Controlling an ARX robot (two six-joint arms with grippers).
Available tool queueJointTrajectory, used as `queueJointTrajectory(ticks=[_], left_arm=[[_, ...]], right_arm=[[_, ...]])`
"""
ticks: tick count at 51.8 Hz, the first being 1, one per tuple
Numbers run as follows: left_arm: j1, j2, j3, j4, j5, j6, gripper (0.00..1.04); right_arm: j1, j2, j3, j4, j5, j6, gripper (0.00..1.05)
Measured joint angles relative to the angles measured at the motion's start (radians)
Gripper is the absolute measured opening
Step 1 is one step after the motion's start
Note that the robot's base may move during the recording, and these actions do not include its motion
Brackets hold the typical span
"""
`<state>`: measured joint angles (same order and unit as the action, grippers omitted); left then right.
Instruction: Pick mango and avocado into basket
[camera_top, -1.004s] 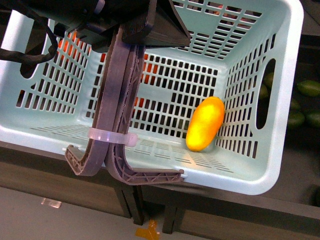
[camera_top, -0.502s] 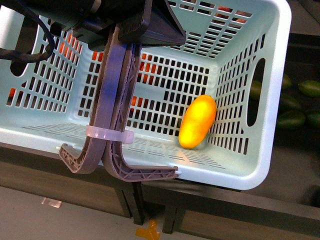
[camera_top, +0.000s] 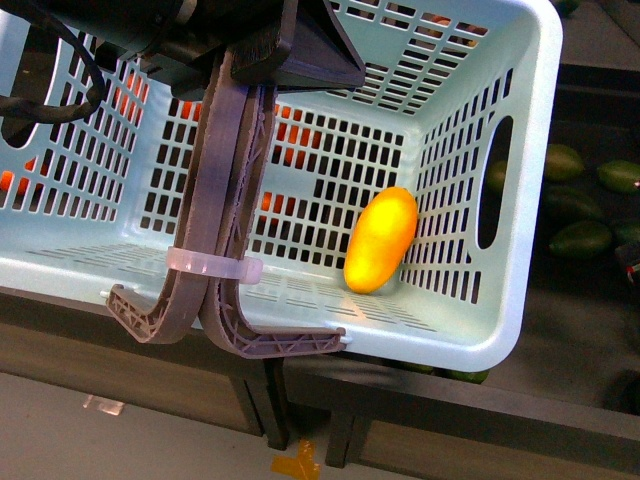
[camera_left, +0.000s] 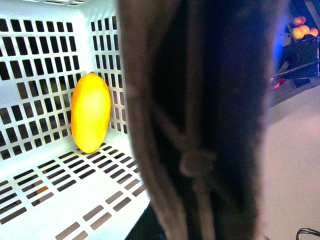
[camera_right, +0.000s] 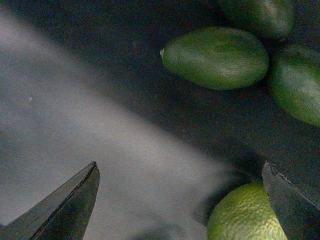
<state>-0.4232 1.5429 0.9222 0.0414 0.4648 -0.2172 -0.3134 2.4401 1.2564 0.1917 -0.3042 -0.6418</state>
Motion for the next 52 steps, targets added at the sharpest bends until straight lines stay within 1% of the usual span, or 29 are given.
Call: queueJointTrajectory(ticks=[6, 11, 16, 19, 24, 33, 52], left_arm=[[0.0, 0.0, 0.0, 0.0, 0.002, 0.0, 0.05], [0.0, 0.0, 0.0, 0.0, 0.006, 0.0, 0.05], [-0.001, 0.0, 0.0, 0.0, 0.007, 0.0, 0.05], [-0.001, 0.0, 0.0, 0.0, 0.007, 0.0, 0.05], [-0.001, 0.0, 0.0, 0.0, 0.006, 0.0, 0.05], [0.0, 0.0, 0.0, 0.0, 0.005, 0.0, 0.05], [0.0, 0.0, 0.0, 0.0, 0.005, 0.0, 0.05]], right_arm=[[-0.013, 0.053, 0.071, -0.031, -0.007, -0.137, 0.97], [-0.025, 0.105, 0.137, -0.025, -0.005, -0.328, 0.97], [-0.029, 0.155, 0.214, -0.048, -0.003, -0.47, 0.97], [-0.029, 0.174, 0.247, -0.07, -0.005, -0.502, 0.97], [-0.027, 0.206, 0.301, -0.103, -0.005, -0.541, 0.97], [-0.012, 0.27, 0.396, -0.123, -0.004, -0.555, 0.97], [0.045, 0.422, 0.626, -0.169, 0.02, -0.498, 0.97]])
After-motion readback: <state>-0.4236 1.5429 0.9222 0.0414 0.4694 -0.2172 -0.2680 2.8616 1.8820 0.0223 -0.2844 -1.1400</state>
